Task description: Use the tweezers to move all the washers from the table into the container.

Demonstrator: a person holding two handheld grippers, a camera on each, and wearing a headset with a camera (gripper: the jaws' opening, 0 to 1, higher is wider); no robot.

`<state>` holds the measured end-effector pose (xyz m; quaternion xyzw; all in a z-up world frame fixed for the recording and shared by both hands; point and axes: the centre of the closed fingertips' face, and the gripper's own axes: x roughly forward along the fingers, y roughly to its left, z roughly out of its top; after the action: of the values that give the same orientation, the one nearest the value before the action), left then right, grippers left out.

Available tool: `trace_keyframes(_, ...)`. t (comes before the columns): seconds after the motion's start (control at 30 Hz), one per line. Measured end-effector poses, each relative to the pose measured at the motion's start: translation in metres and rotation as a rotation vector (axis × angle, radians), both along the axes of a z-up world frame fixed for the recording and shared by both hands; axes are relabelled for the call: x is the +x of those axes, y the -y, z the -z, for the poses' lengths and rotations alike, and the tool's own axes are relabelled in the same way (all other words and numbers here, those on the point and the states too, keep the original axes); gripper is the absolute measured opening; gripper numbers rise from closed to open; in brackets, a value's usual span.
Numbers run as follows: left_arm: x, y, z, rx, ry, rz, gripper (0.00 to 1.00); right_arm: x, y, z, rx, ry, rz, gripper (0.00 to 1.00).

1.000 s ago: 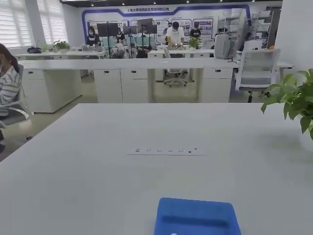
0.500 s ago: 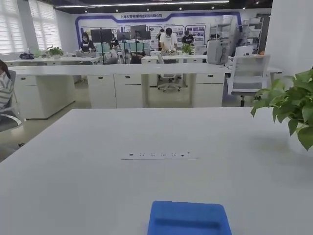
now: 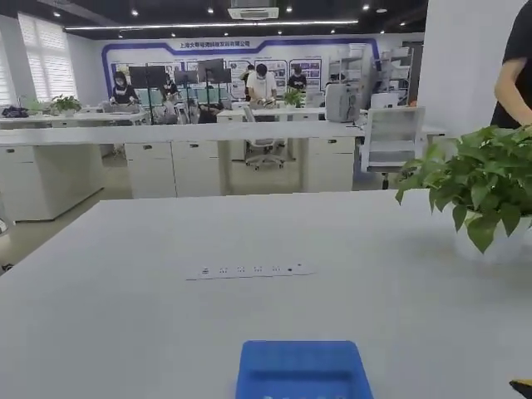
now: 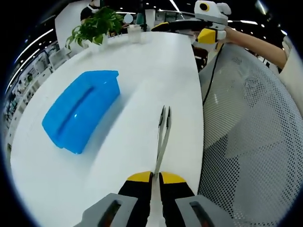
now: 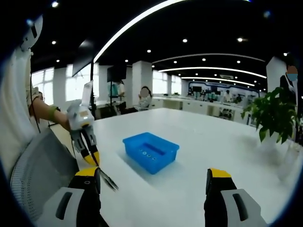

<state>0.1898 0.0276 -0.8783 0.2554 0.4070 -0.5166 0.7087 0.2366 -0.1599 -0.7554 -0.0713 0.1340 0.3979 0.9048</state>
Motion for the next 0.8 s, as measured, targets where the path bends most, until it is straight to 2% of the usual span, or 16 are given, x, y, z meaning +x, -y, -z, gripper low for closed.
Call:
trace_keyframes(0.07, 0.005, -0.002, -0.006, -0.030, 0.052, -0.041, 0.18, 0.001, 0.001, 0.000, -0.001, 0.004, 0.006, 0.91)
trace_keyframes(0.13, 0.004, -0.004, -0.014, -0.077, 0.055, -0.108, 0.23, 0.001, 0.002, -0.001, 0.006, 0.003, 0.010, 0.91)
trace_keyframes(0.2, 0.011, -0.005, -0.031, -0.176, 0.090, -0.224, 0.29, 0.002, 0.002, -0.002, 0.007, 0.005, 0.011, 0.91)
trace_keyframes(0.3, 0.020, -0.011, -0.057, -0.318, 0.132, -0.395, 0.53, 0.002, 0.002, -0.003, 0.007, 0.013, 0.010, 0.92)
trace_keyframes(0.37, 0.025, -0.019, -0.073, -0.375, 0.192, -0.466, 0.63, 0.003, 0.004, -0.003, 0.009, 0.015, 0.016, 0.92)
trace_keyframes(0.5, 0.028, -0.028, -0.100, -0.448, 0.289, -0.553, 0.70, 0.005, 0.006, -0.004, 0.022, 0.013, 0.033, 0.93)
trace_keyframes(0.57, 0.032, -0.034, -0.115, -0.490, 0.369, -0.611, 0.75, 0.005, 0.007, -0.003, 0.018, 0.010, 0.037, 0.94)
trace_keyframes(0.6, 0.034, -0.034, -0.124, -0.528, 0.405, -0.637, 0.77, 0.005, 0.007, -0.003, 0.013, 0.011, 0.037, 0.95)
trace_keyframes(0.67, 0.038, -0.039, -0.134, -0.560, 0.454, -0.694, 0.83, 0.006, 0.007, -0.003, 0.008, 0.016, 0.039, 0.95)
trace_keyframes(0.7, 0.040, -0.041, -0.139, -0.573, 0.475, -0.712, 0.85, 0.006, 0.008, -0.004, 0.009, 0.017, 0.043, 0.95)
trace_keyframes(0.73, 0.042, -0.042, -0.146, -0.596, 0.516, -0.724, 0.89, 0.008, 0.010, -0.005, 0.020, 0.016, 0.051, 0.95)
trace_keyframes(0.8, 0.043, -0.043, -0.156, -0.640, 0.576, -0.735, 0.98, 0.010, 0.014, -0.005, 0.033, 0.013, 0.069, 0.95)
